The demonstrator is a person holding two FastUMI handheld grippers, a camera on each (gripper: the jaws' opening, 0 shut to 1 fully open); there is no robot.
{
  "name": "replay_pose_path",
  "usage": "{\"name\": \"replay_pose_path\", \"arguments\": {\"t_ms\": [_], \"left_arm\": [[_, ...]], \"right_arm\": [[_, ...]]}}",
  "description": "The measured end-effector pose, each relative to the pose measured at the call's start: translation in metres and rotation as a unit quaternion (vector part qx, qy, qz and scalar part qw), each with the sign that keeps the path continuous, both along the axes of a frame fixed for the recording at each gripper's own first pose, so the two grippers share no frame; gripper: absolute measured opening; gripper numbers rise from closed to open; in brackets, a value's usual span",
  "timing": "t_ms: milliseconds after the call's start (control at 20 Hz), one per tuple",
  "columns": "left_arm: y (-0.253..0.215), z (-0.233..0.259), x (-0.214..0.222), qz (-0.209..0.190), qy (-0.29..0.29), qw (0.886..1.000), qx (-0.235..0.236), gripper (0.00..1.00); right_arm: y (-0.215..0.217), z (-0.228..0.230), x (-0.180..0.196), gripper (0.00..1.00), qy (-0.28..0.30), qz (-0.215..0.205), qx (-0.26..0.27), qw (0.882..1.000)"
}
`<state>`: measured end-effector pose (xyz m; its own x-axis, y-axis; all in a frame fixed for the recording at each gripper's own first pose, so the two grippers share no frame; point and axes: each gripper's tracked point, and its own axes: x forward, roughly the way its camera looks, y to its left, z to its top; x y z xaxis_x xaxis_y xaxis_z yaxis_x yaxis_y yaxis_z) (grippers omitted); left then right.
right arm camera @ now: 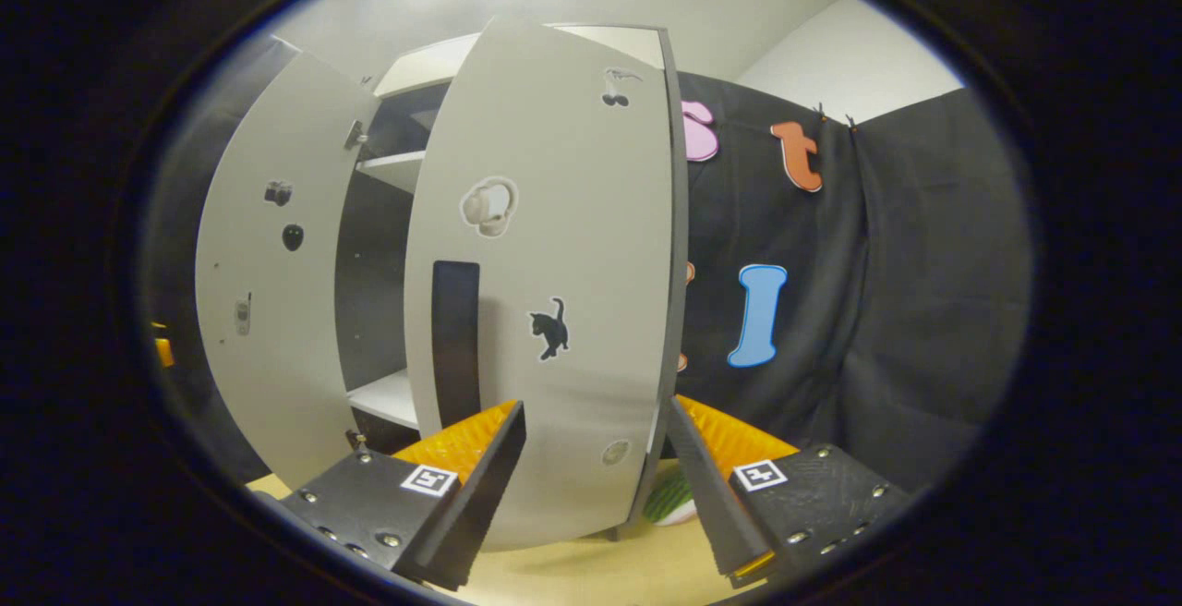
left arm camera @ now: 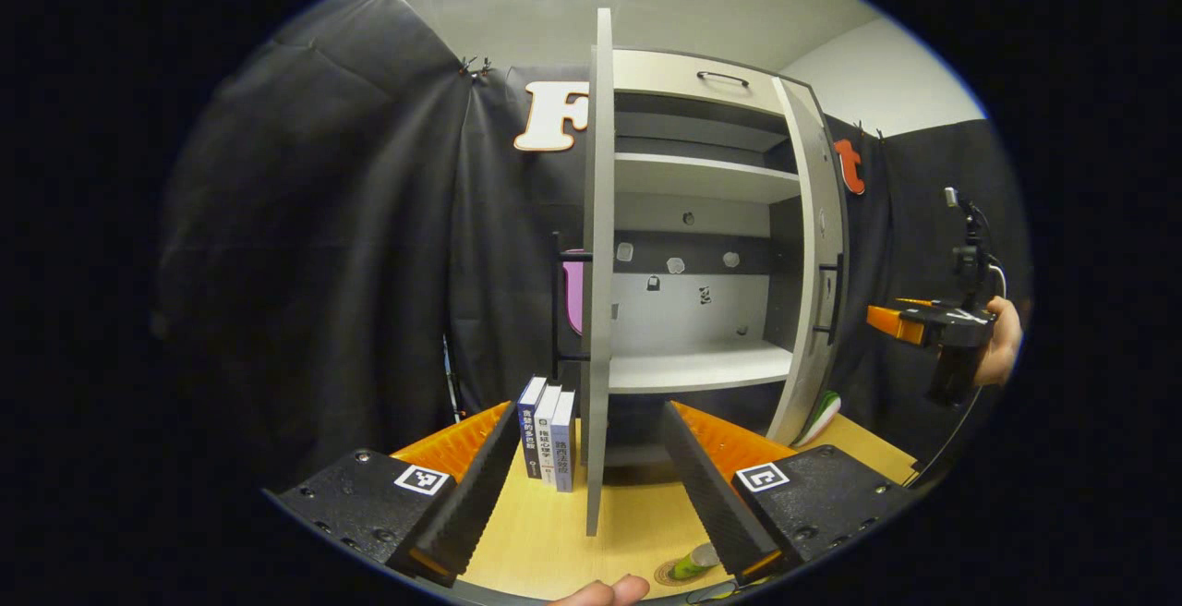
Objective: Grasp the bottle in the cabinet with the left hand and place it on the coaster, then close the right door with the right hand and the left door with the left hand.
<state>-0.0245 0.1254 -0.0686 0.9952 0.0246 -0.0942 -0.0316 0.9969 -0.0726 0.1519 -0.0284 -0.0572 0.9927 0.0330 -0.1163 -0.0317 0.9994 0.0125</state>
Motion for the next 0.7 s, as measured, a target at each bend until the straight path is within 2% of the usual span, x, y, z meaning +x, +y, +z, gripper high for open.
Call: {"name": "replay_pose_path", "arguments": {"t_ms": [250, 350, 400, 550, 700], "left_arm": [[0.013, -0.002, 0.007, 0.005, 0.002, 1.000, 0.009, 0.97], [0.020, -0.002, 0.012, 0.010, 0.004, 1.000, 0.012, 0.97], [0.023, -0.003, 0.013, 0.011, 0.005, 1.000, 0.014, 0.97], [0.036, -0.002, 0.016, 0.016, 0.006, 1.000, 0.025, 0.97], [0.056, 0.000, 0.023, 0.027, 0.005, 1.000, 0.010, 0.98]], "right_arm": [[-0.010, 0.004, -0.018, 0.91, 0.000, -0.007, 0.006, 1.000], [-0.013, 0.007, -0.025, 0.93, -0.003, -0.007, 0.006, 1.000], [-0.016, 0.009, -0.028, 0.90, -0.006, -0.008, 0.006, 1.000], [-0.020, 0.012, -0.037, 0.93, -0.008, -0.008, 0.012, 1.000], [-0.021, 0.017, -0.046, 0.93, -0.013, -0.003, 0.014, 1.000]]}}
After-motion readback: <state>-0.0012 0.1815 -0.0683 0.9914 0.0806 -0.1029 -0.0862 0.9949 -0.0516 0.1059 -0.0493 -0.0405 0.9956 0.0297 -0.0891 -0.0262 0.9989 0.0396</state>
